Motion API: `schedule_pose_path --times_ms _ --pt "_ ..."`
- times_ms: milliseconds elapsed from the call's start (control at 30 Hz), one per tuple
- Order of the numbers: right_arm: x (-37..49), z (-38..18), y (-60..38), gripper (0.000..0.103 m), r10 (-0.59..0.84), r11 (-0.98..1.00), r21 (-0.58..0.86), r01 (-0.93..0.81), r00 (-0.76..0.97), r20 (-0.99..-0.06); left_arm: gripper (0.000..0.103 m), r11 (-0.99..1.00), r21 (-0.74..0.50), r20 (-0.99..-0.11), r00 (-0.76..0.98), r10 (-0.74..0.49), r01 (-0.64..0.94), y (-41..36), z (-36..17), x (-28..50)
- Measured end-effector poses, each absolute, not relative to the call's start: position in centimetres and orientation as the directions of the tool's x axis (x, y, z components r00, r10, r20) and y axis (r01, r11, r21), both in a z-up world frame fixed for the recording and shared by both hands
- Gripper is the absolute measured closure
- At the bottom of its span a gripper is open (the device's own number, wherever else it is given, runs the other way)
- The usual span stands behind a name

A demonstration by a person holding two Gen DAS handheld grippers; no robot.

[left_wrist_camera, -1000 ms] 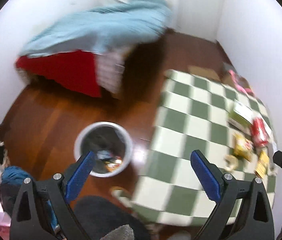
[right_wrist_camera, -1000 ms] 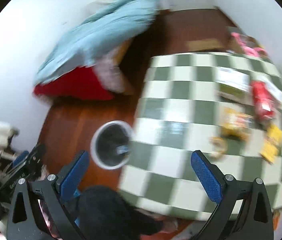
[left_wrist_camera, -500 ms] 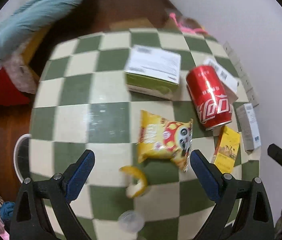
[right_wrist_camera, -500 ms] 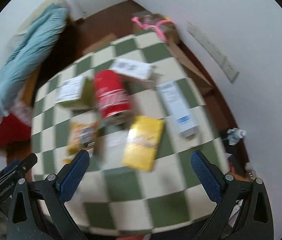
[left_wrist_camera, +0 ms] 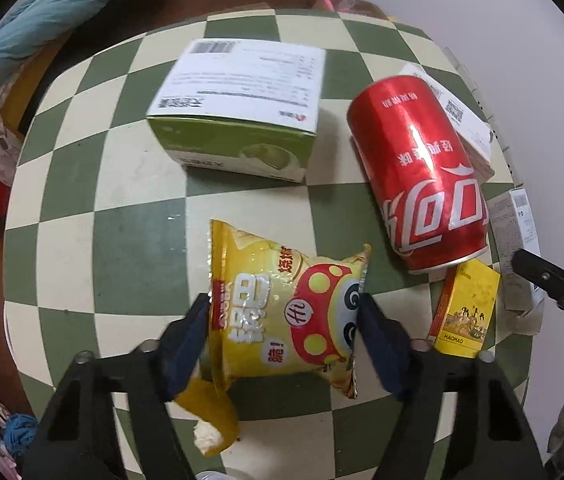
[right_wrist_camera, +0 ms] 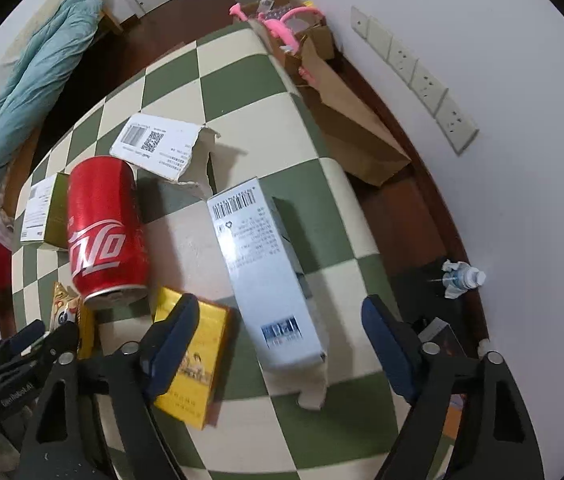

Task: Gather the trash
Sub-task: 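Move both tools back from the bin to the table, then grasp the yellow chip bag with the left tool while the right tool grasps the white box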

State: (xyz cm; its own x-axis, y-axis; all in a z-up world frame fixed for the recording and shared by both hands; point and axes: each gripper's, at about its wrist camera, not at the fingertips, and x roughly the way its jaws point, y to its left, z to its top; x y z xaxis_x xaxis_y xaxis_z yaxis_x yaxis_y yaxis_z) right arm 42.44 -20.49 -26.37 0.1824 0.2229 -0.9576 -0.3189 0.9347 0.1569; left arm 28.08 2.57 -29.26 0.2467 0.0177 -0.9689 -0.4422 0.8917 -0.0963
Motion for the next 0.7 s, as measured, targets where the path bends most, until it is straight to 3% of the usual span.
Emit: schedule_pose_path --times_ms 200,333,700 --pt "42.9 -27.9 -19.6 0.033 0.205 0.930 0.143 -0.338 0.155 -0.966 0.045 0.896 -0.076 -0.964 0.263 0.046 -0.438 1.7 -29.0 28.3" --pt "43.0 -28.5 -19.6 0.057 0.193 0.927 0.132 -0.352 0.146 -0.970 0.047 0.897 -0.040 -0.958 0.273 0.091 -0.441 1.1 -28.2 27.7" --pt "41.2 -25.4 -20.9 0.060 0.232 0.914 0.139 -0.382 0.211 -0.949 0.047 0.895 -0.007 -0.886 0.418 0.201 -0.446 1.5 -20.5 24.3"
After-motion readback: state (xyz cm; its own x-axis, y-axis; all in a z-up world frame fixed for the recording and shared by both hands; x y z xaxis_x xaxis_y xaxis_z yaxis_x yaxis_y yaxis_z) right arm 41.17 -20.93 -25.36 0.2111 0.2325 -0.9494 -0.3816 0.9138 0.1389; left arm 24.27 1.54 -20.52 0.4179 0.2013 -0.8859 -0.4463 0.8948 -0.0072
